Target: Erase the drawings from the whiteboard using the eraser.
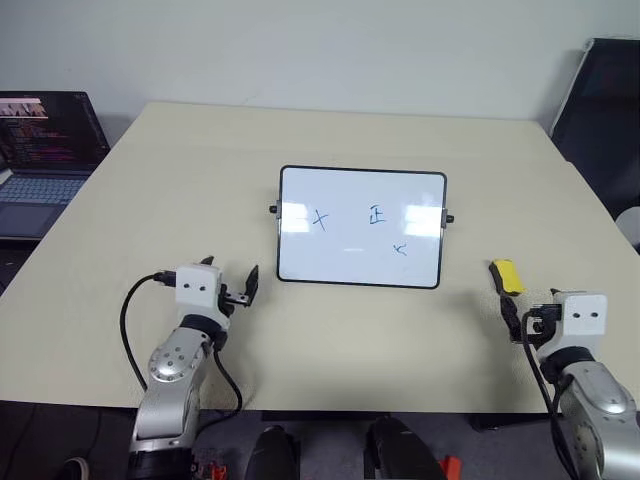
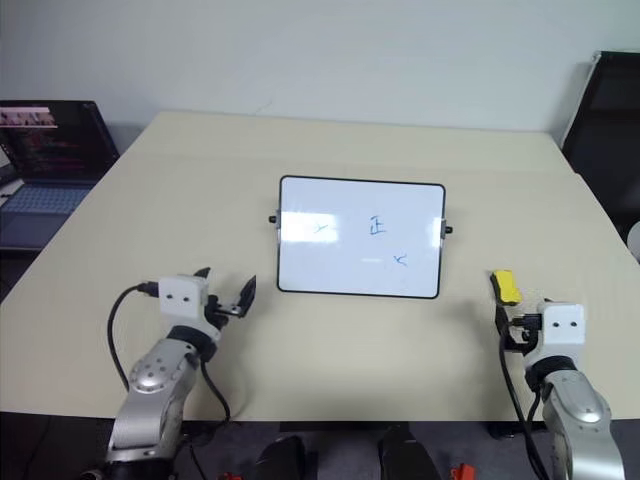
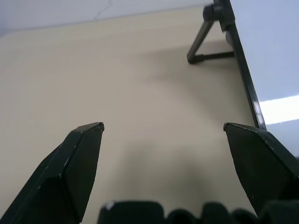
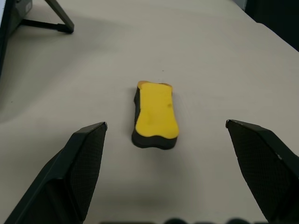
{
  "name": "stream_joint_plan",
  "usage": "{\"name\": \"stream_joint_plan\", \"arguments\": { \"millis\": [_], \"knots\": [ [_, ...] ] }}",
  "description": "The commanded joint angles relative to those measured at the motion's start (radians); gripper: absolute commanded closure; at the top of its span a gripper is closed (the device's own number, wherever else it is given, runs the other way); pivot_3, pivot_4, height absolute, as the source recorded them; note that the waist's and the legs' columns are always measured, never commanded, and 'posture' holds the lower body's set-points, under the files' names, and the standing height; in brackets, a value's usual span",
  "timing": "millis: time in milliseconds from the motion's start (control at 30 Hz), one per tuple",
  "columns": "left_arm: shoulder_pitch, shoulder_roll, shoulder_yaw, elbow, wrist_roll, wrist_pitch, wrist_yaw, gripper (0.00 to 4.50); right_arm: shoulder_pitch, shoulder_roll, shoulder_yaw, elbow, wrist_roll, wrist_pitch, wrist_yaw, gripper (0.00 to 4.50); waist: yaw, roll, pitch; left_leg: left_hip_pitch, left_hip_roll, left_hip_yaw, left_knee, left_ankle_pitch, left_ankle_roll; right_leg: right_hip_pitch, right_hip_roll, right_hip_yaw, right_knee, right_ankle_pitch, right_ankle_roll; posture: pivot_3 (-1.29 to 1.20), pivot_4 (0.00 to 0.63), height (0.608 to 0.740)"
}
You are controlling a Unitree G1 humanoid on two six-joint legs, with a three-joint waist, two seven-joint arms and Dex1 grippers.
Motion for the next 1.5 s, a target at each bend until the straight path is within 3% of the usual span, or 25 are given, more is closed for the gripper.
{"name": "stream_joint_plan", "arguments": {
  "millis": [33,200,467,633,800,1067,1500],
  "knots": [
    [0.001,-0.002,-0.023,-0.058,0.008,0.008,-0.005,0.0,-0.01,-0.015,-0.014,-0.038,-0.011,0.001,-0.011,0.04,-0.001,0.0,0.0,0.0,0.0,0.0,0.0,0.0,0.0,0.0,0.0,0.0,0.0,0.0,0.0,0.0,0.15,0.74],
    [0.042,-0.007,-0.049,-0.143,0.0,0.05,-0.005,0.0,0.004,0.012,-0.03,-0.041,0.012,0.019,-0.032,0.04,-0.002,0.0,0.0,0.0,-0.001,0.0,0.001,0.0,0.001,0.0,-0.001,0.0,0.0,0.0,0.0,0.0,0.15,0.74],
    [0.01,0.134,-0.047,-0.21,-0.119,0.008,-0.253,0.0,0.018,-0.017,0.034,-0.135,0.074,0.111,0.044,0.04,-0.003,0.0,0.0,0.0,-0.001,0.0,0.0,0.0,0.001,0.0,-0.001,0.0,-0.001,0.0,0.0,0.0,0.15,0.74],
    [-0.131,0.27,-0.076,-0.178,-0.256,0.057,-0.514,0.0,0.018,-0.039,0.029,-0.217,0.14,0.223,0.064,0.04,-0.001,0.001,0.0,0.0,-0.001,0.0,0.0,0.001,0.001,-0.001,-0.001,-0.001,0.0,0.0,0.0,0.0,0.15,0.74],
    [-0.319,0.328,-0.143,-0.071,-0.348,0.12,-0.74,0.0,0.045,-0.017,-0.014,-0.285,0.155,0.285,0.014,0.04,0.0,0.001,0.001,-0.001,-0.001,0.0,0.0,0.0,0.001,0.0,-0.001,-0.002,-0.002,0.0,0.0,0.0,0.15,0.74],
    [-0.562,0.309,-0.283,0.08,-0.325,0.088,-0.977,0.0,-0.146,0.026,-0.092,-0.237,0.209,0.434,-0.119,0.04,-0.008,0.003,0.002,-0.001,0.0,-0.001,0.0,0.001,0.001,0.0,-0.001,-0.002,0.0,0.0,0.0,0.0,0.15,0.74],
    [-0.735,0.232,-0.321,0.246,-0.26,-0.01,-1.067,0.0,-0.326,-0.052,-0.022,0.013,0.138,0.421,-0.1,0.04,-0.002,0.004,0.003,-0.003,-0.001,-0.002,-0.001,0.001,0.002,0.0,0.0,-0.003,0.0,0.001,0.003,0.0,0.15,0.74]
  ]
}}
